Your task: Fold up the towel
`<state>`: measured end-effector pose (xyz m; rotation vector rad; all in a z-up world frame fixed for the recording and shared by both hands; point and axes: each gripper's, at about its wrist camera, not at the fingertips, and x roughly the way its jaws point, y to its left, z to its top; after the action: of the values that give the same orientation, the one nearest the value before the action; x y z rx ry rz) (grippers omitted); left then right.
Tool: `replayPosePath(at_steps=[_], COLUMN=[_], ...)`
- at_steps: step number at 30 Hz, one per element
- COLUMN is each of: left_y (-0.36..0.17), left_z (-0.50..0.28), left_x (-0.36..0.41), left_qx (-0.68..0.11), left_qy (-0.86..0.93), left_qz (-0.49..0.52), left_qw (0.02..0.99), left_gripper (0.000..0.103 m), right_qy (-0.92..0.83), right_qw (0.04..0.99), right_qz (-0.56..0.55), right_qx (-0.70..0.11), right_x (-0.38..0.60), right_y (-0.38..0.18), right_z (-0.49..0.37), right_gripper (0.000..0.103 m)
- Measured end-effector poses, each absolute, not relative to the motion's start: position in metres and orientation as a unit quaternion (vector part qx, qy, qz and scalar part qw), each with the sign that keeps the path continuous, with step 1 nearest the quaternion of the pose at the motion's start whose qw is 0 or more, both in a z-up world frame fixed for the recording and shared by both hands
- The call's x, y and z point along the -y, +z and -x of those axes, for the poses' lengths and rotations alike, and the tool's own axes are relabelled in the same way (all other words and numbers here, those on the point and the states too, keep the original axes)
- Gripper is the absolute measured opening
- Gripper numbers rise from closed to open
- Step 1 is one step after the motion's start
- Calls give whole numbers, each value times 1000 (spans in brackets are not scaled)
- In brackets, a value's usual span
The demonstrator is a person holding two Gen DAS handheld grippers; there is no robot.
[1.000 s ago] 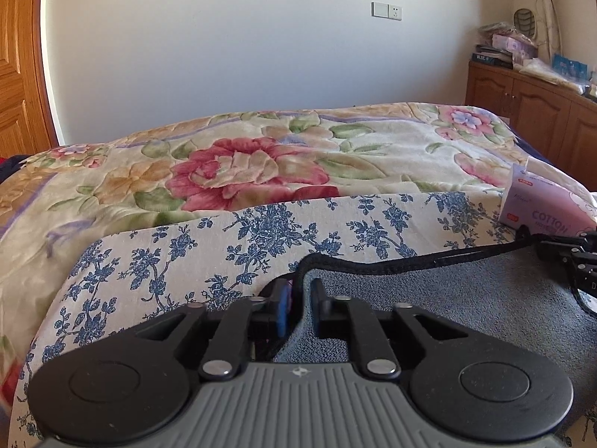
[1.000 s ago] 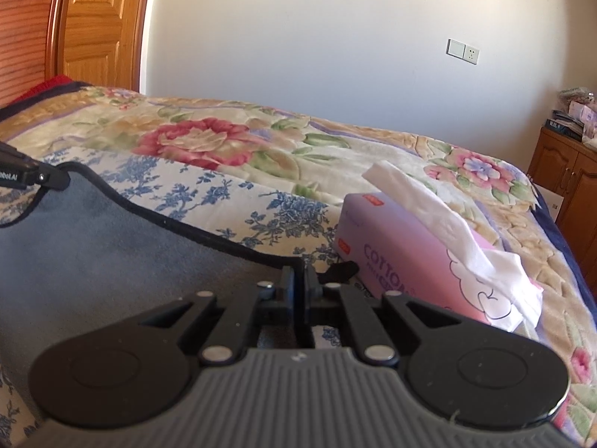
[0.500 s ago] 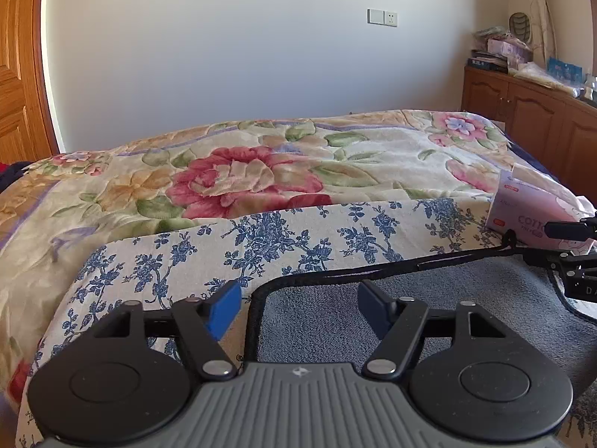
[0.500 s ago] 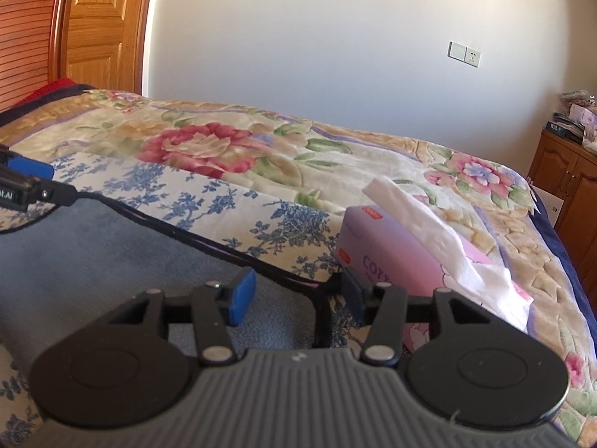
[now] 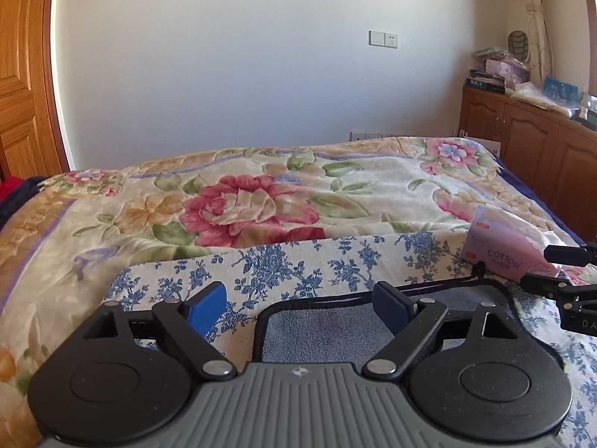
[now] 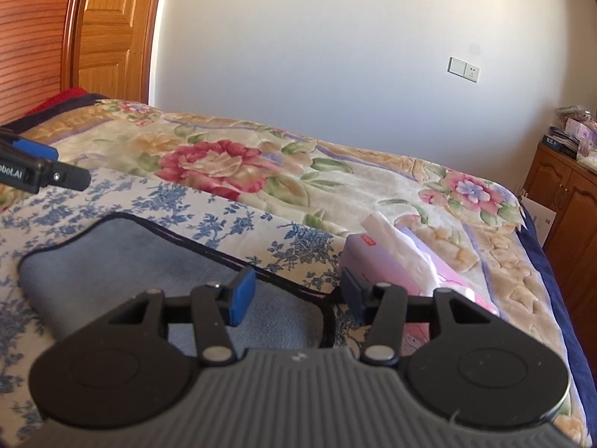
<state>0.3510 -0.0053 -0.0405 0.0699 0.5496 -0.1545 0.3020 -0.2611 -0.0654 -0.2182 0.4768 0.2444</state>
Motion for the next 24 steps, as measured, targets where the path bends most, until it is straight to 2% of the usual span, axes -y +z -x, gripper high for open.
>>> replayPosePath(at_steps=[24], left_y=[39], left_z=[-277], left_x=[24], left_qx=[-229], left_qy=[-94], left_qz=[-62], left_qw=[967], left_gripper=[90], right_qy=[109], right_qw=[969], right_qz=[59], right_qx=[-213], right_x=[269], right_y=[-12], right_z=[-238], right_gripper=[53])
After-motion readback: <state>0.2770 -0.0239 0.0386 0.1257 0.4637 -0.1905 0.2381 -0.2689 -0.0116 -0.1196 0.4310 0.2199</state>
